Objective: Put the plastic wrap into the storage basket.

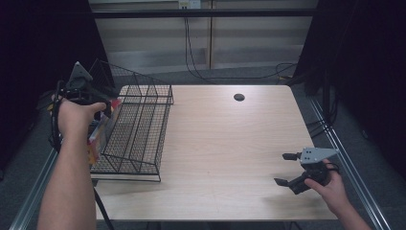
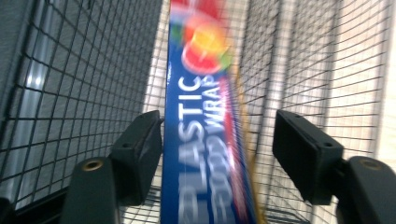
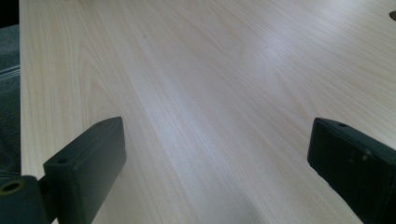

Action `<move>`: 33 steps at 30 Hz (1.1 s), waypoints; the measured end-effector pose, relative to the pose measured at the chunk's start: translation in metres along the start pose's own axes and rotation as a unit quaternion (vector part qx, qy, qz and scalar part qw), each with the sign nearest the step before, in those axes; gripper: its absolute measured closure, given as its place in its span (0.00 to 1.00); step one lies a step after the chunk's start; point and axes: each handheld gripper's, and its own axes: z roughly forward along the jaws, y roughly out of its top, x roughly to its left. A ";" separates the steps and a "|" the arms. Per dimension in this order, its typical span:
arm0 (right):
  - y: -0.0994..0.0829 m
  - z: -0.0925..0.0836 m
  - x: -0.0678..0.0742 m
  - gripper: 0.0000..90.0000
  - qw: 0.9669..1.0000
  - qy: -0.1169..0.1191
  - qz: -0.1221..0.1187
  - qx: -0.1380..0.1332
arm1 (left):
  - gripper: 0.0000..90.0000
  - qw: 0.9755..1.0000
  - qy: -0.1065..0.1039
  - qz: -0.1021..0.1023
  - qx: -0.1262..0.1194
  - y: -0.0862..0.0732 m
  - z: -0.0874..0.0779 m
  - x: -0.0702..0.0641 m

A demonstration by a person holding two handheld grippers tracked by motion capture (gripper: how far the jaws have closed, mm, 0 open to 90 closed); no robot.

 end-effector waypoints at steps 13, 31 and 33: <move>-0.001 -0.003 0.000 0.05 1.000 0.000 0.003 -0.002 | 0.21 0.996 -0.056 0.052 -0.041 0.002 -0.016 -0.044; 0.001 0.000 0.001 0.05 1.000 0.004 -0.003 -0.001 | 0.18 0.982 -0.128 0.127 -0.059 -0.011 -0.009 -0.101; 0.001 0.000 0.001 0.05 1.000 0.006 -0.004 0.000 | 0.17 0.980 -0.133 0.136 -0.060 -0.014 -0.006 -0.106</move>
